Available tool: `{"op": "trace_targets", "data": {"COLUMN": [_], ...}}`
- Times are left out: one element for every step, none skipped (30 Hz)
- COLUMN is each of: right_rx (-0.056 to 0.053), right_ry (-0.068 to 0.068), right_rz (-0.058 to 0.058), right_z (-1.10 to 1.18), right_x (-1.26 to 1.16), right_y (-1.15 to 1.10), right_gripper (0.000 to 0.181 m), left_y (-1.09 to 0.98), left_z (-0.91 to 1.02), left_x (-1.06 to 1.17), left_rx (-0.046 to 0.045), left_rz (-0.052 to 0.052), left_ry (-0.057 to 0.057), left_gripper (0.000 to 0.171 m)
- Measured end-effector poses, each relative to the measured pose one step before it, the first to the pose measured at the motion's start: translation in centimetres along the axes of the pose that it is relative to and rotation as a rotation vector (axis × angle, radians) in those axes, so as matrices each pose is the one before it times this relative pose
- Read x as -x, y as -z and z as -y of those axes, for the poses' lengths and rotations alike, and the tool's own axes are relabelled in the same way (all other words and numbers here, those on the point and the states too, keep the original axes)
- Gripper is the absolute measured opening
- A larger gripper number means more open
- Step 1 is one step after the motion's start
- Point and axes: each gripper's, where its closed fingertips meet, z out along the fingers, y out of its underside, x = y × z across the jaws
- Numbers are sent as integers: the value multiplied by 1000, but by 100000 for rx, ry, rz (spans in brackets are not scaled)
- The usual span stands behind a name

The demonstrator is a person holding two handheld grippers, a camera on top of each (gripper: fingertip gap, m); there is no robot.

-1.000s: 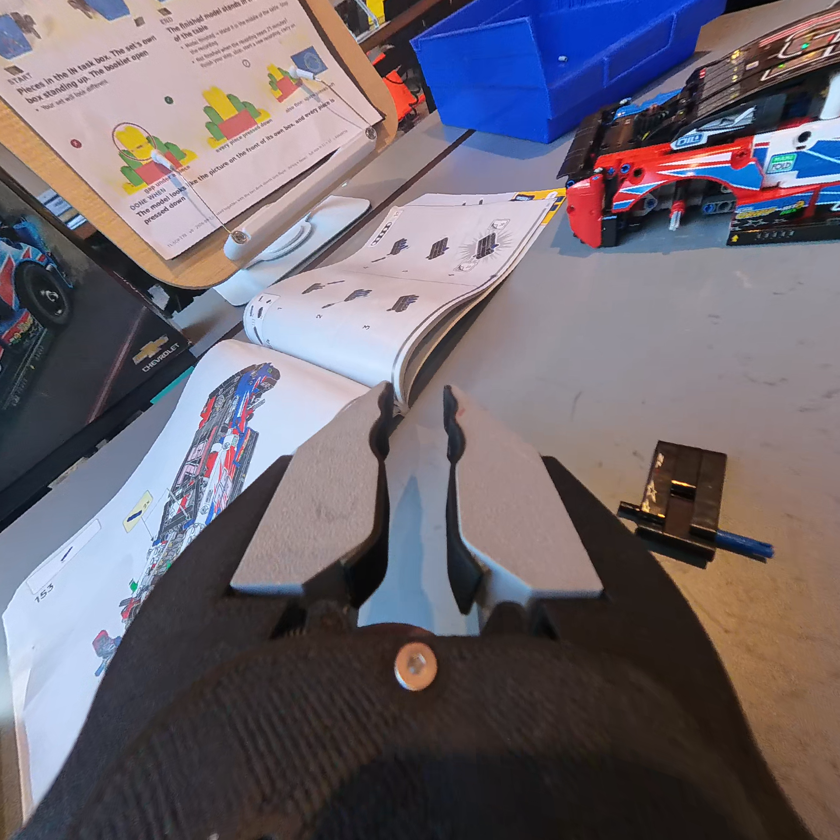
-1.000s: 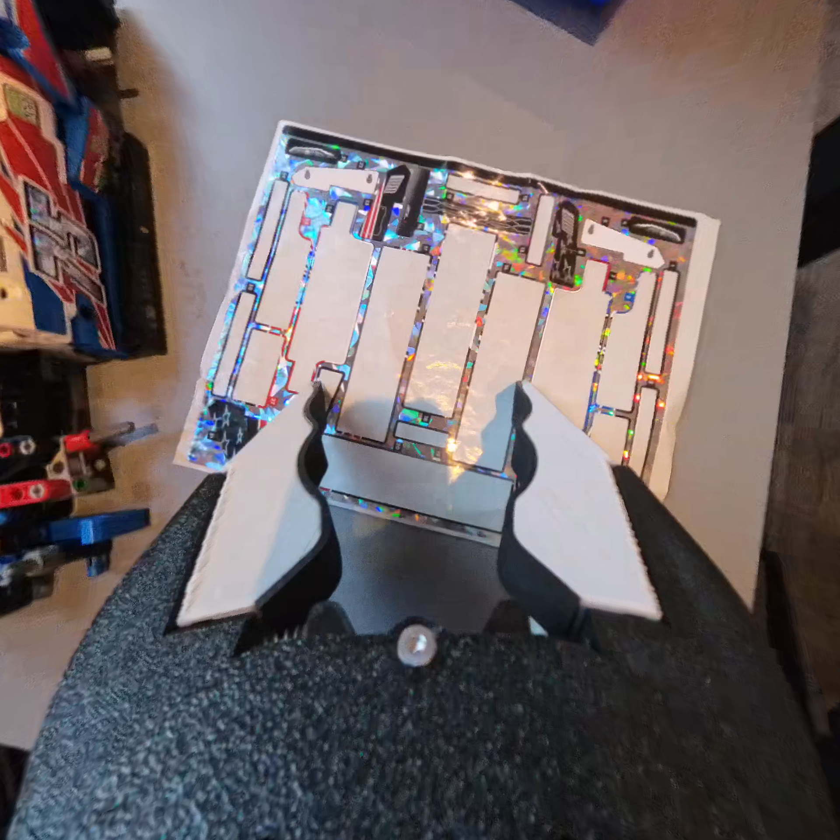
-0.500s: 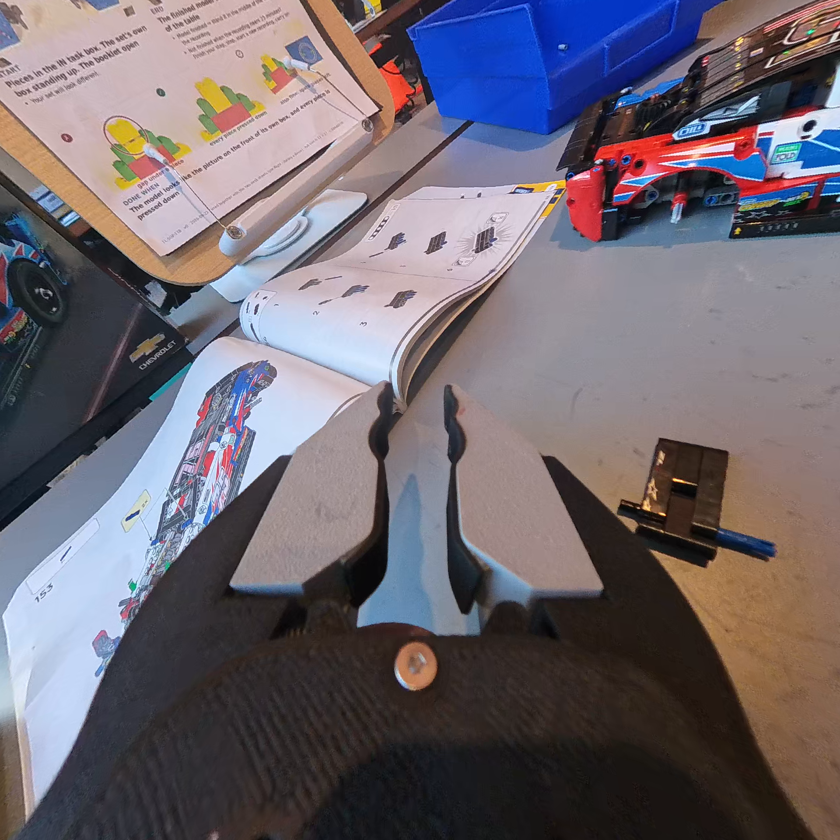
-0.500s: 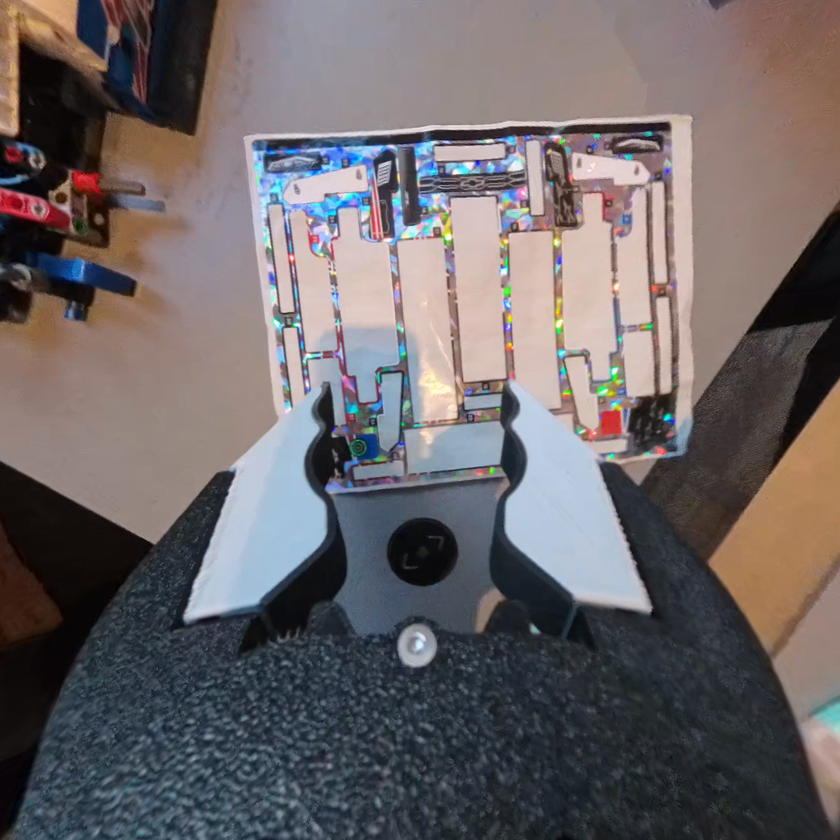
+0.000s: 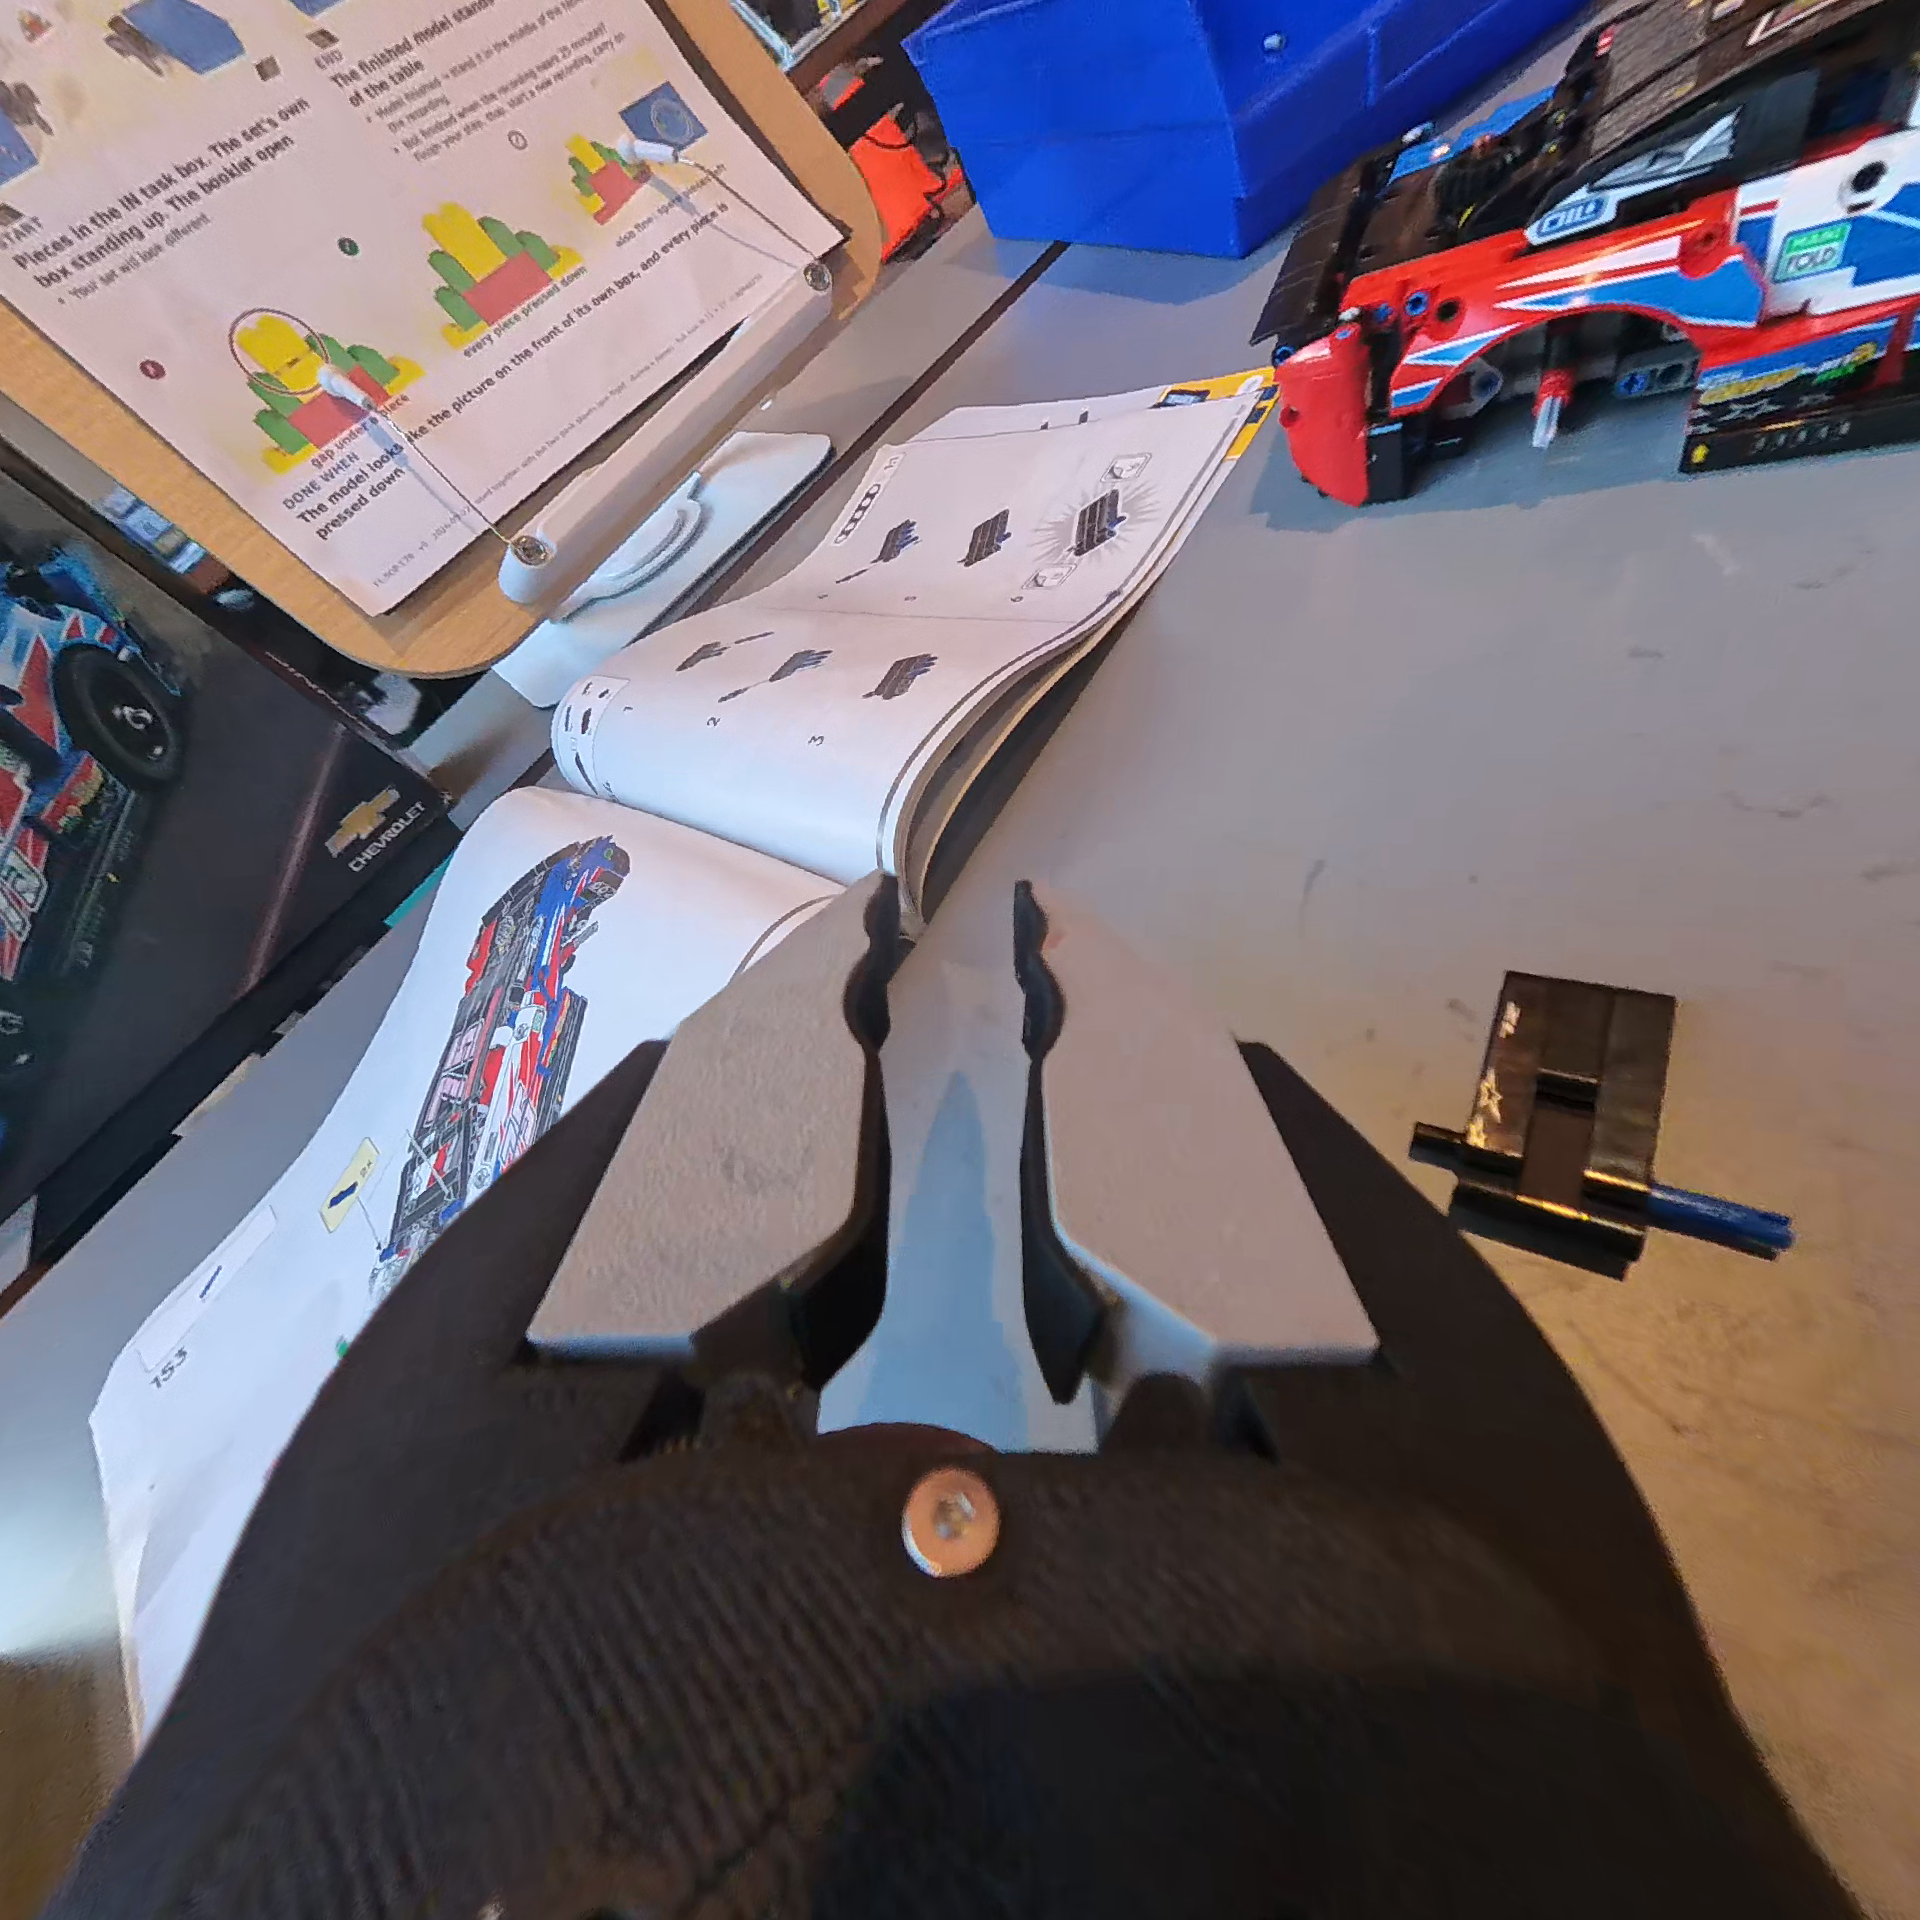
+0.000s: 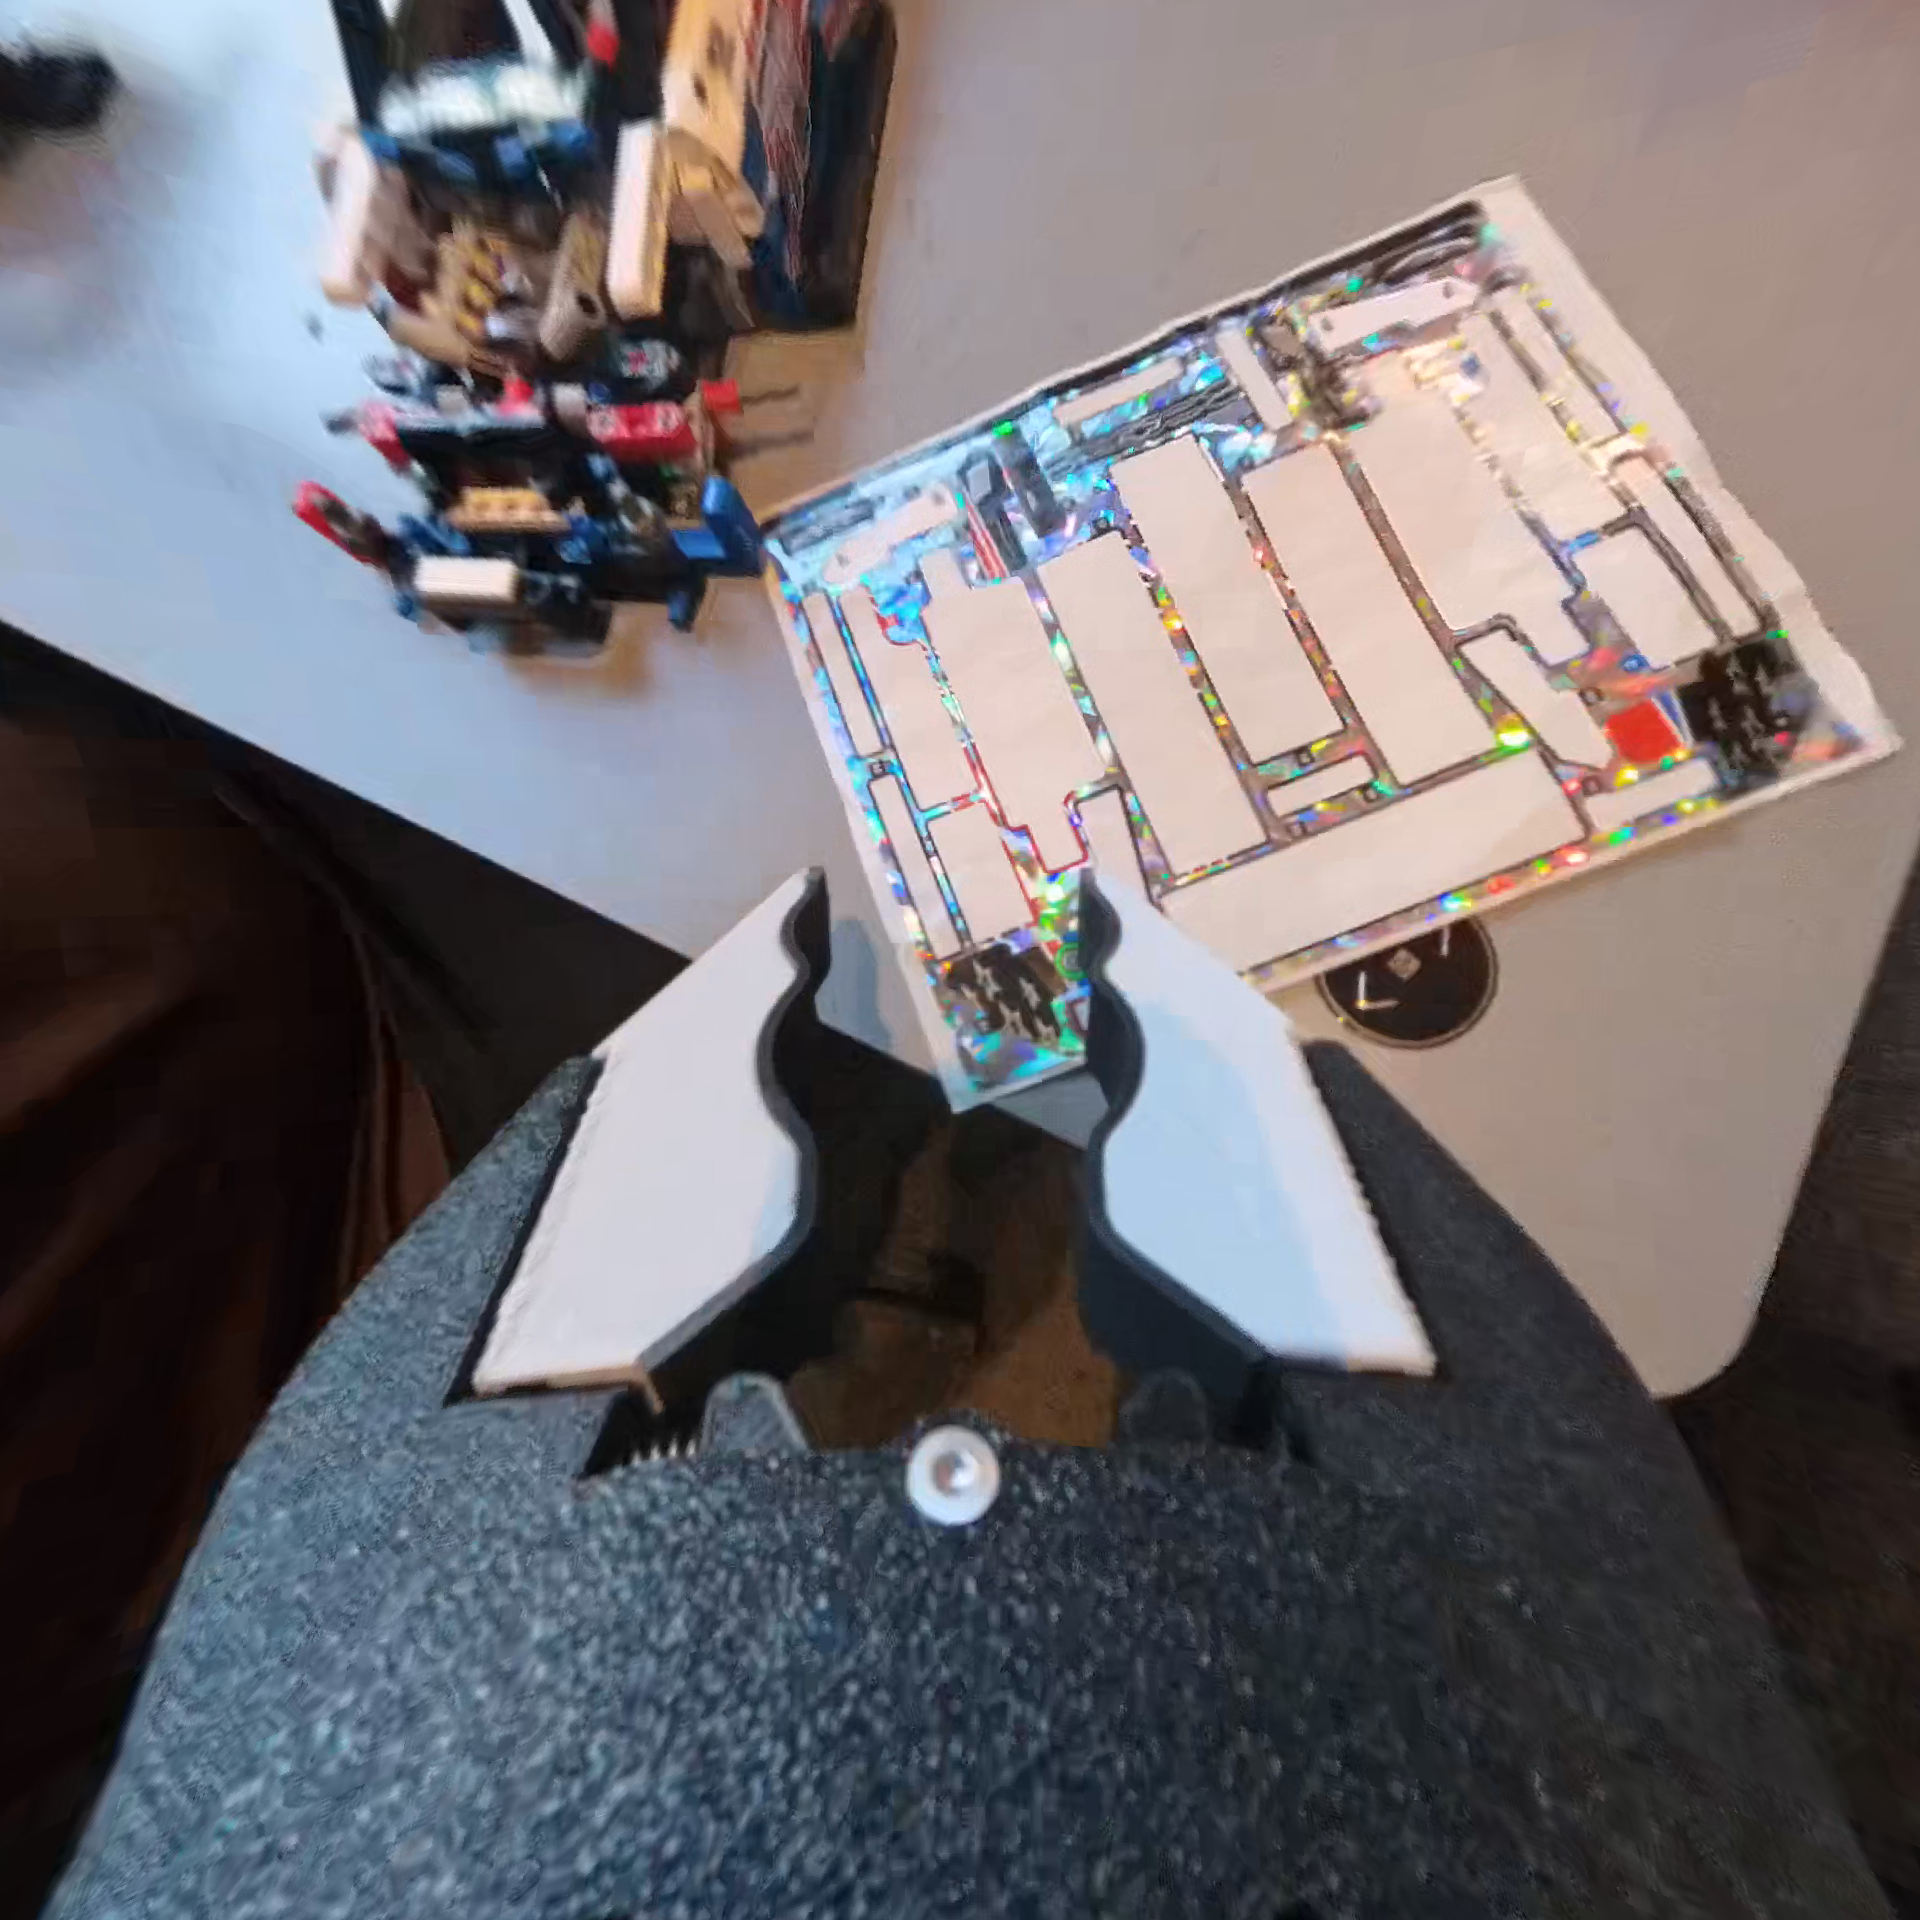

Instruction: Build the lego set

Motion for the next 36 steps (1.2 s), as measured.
{"op": "trace_targets", "data": {"right_rx": [-6782, -6335, -4953, -3336, -2551, -1798, -866, -699, -529, -496, -912, -678, -393, -516, -1200, -1558, -799, -6, -183, -397, -571, -957, -1025, -519, -533, -1135, -1517, -1396, -1424, -1725, -1295, 59, 1525, 2674, 2867, 2179], "right_ry": [-6112, -7149, -7686, -7986, -8061, -7638, -6755, -5678, -4977, -4213, -3410, -2321, -843, 830, 2204, 2644, 2002, 915, 79, -330, 154, 1330, 2325, 2774, 2962, 2723, 2381, 2226, 1703, 1131, 902, 1070, 1683, 1932, 1217, 254], "right_rz": [367, -314, -888, -1044, -1065, -1242, -1171, 248, 2270, 3832, 4331, 3487, 1940, 272, -1254, -2012, -2110, -1958, -510, 1021, 891, -650, -2198, -2577, -1728, -1310, -1101, -165, 371, 818, 1387, 633, -526, -1617, -3265, -3262], "right_z": [368, 239, -19, -284, -420, -512, -594, -530, -422, -290, -124, -91, -35, 2, 76, 86, -50, -133, -92, -34, 53, 161, 279, 314, 363, 435, 393, 258, 198, 178, 117, -27, -243, -445, -471, -404], "right_x": [335, 54, -230, -470, -595, -763, -820, -607, -220, 130, 329, 320, 216, 82, -4, -67, -190, -263, -145, 13, -16, -176, -334, -299, -123, -21, 19, 151, 239, 350, 426, 287, 46, -182, -461, -500], "right_y": [993, 949, 816, 651, 431, 224, 27, -115, -225, -266, -225, -160, -157, -89, 5, 59, 20, 21, 25, 23, 3, 0, 29, 85, 124, 141, 135, 136, 124, 106, 51, -44, -98, -140, -132, -67], "right_gripper": [44, 41, 39, 39, 39, 41, 43, 45, 47, 46, 46, 46, 45, 46, 45, 45, 45, 45, 44, 45, 47, 49, 52, 53, 53, 53, 53, 53, 53, 54, 55, 58, 61, 64, 67, 70], "left_y": [-6, 3, -4, -21, -51, -90, -90, -101, -100, -68, -41, 16, 85, 161, 180, 181, 168, 121, 59, -16, -84, -130, -144, -159, -177, -153, -132, -102, -64, -25, 5, 23, 23, 15, -24, -46], "left_z": [-56, -37, -2, -17, -60, -94, -115, -134, -115, -100, -49, -2, 114, 216, 221, 197, 162, 124, 55, -12, -92, -120, -140, -147, -187, -168, -145, -110, -68, -24, 6, 27, 23, 19, -11, -54], "left_x": [-41, -84, -71, -54, -60, -31, 19, 51, 46, 26, 46, -1, -231, -233, -30, 72, 146, 141, 104, -32, -228, -451, -465, -324, -205, -170, -98, -32, -7, 49, 85, 106, 106, 61, 21, -21], "left_rx": [438, 301, -11, 136, 458, 664, 851, 975, 903, 689, 370, -36, -1015, -1887, -1918, -1780, -1503, -1188, -535, 101, 707, 1071, 1204, 1326, 1573, 1464, 1233, 942, 551, 181, -46, -217, -245, -148, 99, 505], "left_rz": [287, -318, -467, -734, -1057, -1137, -913, -730, -567, -416, -107, -242, -1757, -1788, -726, -206, 114, 154, -18, -625, -1784, -3094, -3143, -1950, -1297, -1143, -864, -623, -396, -134, 165, 360, 394, 299, 118, -49], "left_ry": [-572, -366, -113, 270, 666, 1005, 1248, 1294, 1111, 808, 551, 261, -266, -255, 429, 1011, 1247, 1190, 997, 473, -214, -727, -957, -879, -546, -309, 12, 312, 467, 572, 661, 646, 506, 267, 41, -104], "left_gripper": [19, 19, 19, 19, 19, 19, 20, 21, 22, 22, 23, 23, 25, 24, 22, 21, 21, 21, 20, 21, 22, 24, 25, 25, 26, 26, 26, 26, 26, 25, 25, 25, 24, 24, 24, 24]}}
